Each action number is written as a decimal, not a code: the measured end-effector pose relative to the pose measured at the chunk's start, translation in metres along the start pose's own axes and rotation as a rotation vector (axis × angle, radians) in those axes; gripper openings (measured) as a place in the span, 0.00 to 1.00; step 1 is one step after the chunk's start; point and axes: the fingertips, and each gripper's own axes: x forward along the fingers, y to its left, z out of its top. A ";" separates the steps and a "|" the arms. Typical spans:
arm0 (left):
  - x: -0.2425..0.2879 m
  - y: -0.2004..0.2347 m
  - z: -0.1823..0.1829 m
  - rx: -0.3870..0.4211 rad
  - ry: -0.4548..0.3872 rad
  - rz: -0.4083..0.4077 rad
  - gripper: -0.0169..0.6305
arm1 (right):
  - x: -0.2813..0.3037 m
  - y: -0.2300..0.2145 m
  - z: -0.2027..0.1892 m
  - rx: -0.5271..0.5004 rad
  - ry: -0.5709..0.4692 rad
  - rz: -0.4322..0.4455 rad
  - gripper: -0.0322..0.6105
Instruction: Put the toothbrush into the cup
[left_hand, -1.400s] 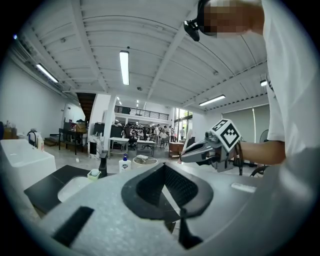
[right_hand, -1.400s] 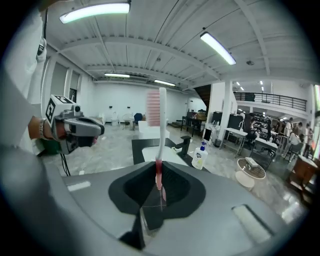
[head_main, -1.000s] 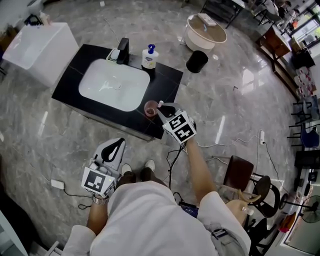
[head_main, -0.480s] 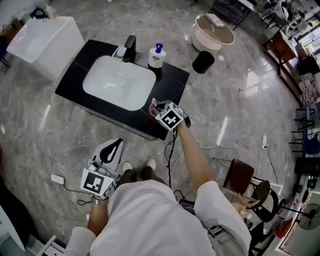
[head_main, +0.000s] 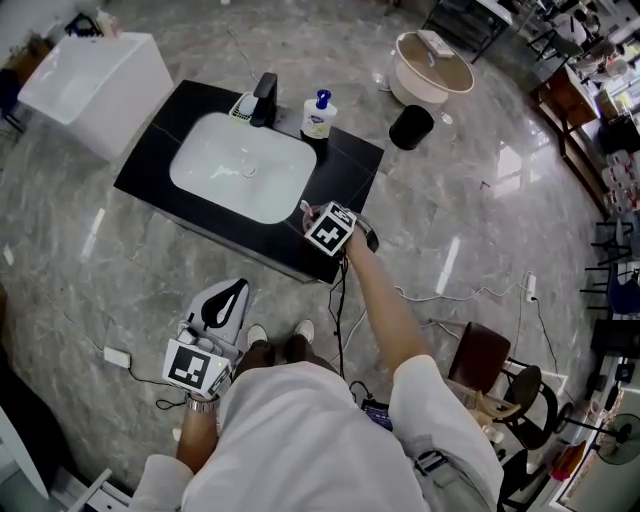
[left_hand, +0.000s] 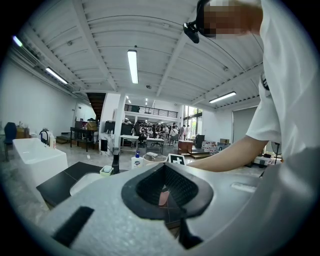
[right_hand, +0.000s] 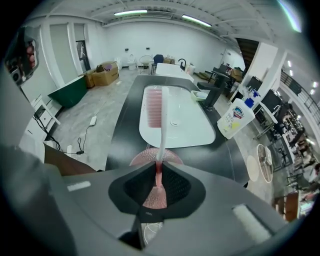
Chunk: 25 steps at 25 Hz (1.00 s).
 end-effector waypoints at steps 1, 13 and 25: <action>0.000 0.001 0.000 0.000 0.000 0.003 0.02 | 0.001 0.000 0.001 -0.002 0.003 -0.003 0.13; -0.001 -0.002 0.001 0.000 -0.002 0.004 0.02 | -0.013 -0.003 0.007 0.010 -0.060 -0.041 0.18; 0.007 -0.011 0.012 0.020 -0.029 -0.048 0.02 | -0.129 0.035 0.000 0.231 -0.502 -0.108 0.07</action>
